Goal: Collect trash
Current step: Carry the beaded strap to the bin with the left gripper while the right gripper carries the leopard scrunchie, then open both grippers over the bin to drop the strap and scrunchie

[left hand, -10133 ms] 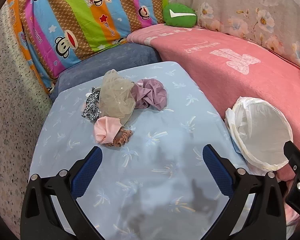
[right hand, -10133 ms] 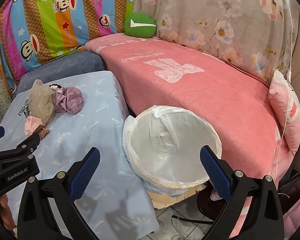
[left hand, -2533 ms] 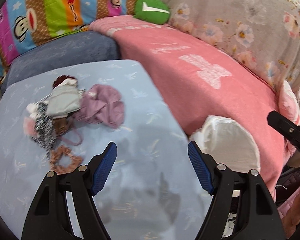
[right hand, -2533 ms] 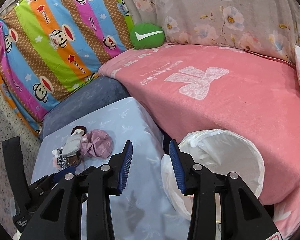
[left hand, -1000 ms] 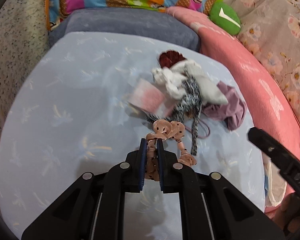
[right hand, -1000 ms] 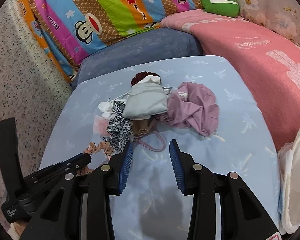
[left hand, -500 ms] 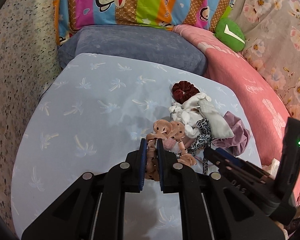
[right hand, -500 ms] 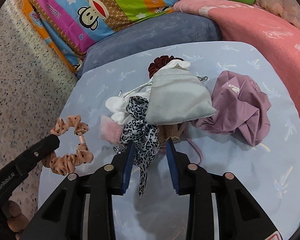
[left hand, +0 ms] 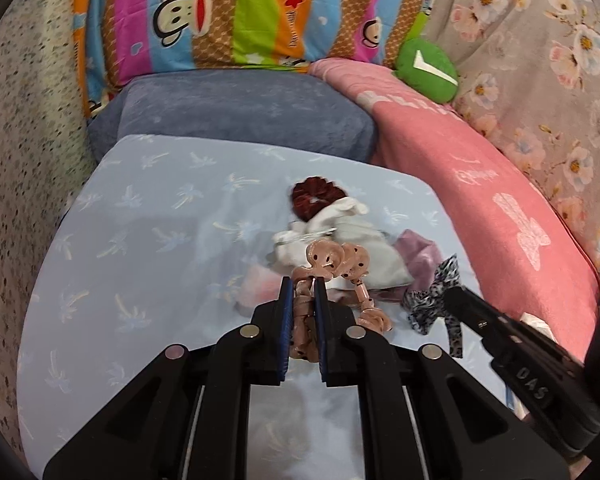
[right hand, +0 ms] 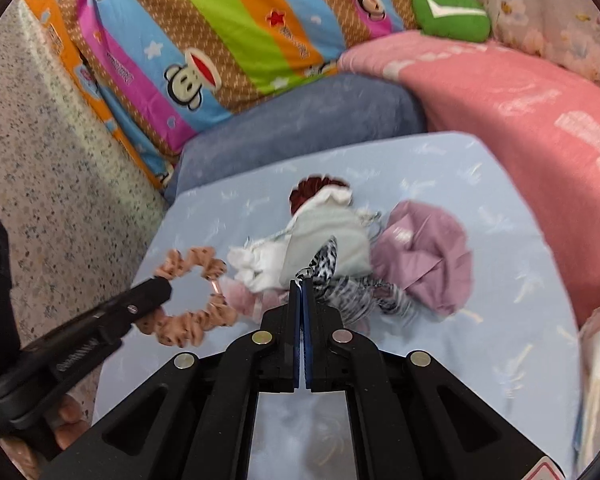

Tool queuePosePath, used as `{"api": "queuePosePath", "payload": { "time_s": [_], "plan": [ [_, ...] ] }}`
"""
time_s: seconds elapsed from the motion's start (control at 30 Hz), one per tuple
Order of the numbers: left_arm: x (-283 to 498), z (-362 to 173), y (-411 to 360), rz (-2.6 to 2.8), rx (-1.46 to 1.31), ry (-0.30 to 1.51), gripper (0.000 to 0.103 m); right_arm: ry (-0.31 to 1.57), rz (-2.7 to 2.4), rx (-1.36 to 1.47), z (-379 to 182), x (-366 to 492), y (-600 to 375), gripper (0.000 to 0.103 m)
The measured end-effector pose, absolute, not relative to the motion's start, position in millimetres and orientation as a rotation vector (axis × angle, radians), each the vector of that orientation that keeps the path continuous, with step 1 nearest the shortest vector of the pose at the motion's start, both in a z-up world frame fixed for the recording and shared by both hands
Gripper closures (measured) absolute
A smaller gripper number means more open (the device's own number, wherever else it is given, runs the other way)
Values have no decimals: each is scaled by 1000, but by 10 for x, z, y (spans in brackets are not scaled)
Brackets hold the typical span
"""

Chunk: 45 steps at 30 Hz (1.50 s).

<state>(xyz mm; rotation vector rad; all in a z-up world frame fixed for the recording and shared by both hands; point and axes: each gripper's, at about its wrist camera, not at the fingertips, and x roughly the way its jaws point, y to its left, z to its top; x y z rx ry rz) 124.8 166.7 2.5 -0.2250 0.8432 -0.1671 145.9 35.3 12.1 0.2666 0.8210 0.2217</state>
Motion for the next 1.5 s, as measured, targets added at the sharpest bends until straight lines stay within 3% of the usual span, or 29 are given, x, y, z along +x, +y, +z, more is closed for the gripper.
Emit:
{"api": "queuePosePath", "payload": {
  "time_s": [0.33, 0.7, 1.5],
  "plan": [
    [1082, 360, 907, -329, -153, 790, 92, 687, 97, 335, 677, 895, -544, 102],
    [820, 539, -41, -525, -59, 767, 92, 588, -110, 410, 909, 222, -1654, 102],
    [372, 164, -1572, -826, 138, 855, 91, 635, -406, 502, 415, -554, -2692, 102]
  ]
}}
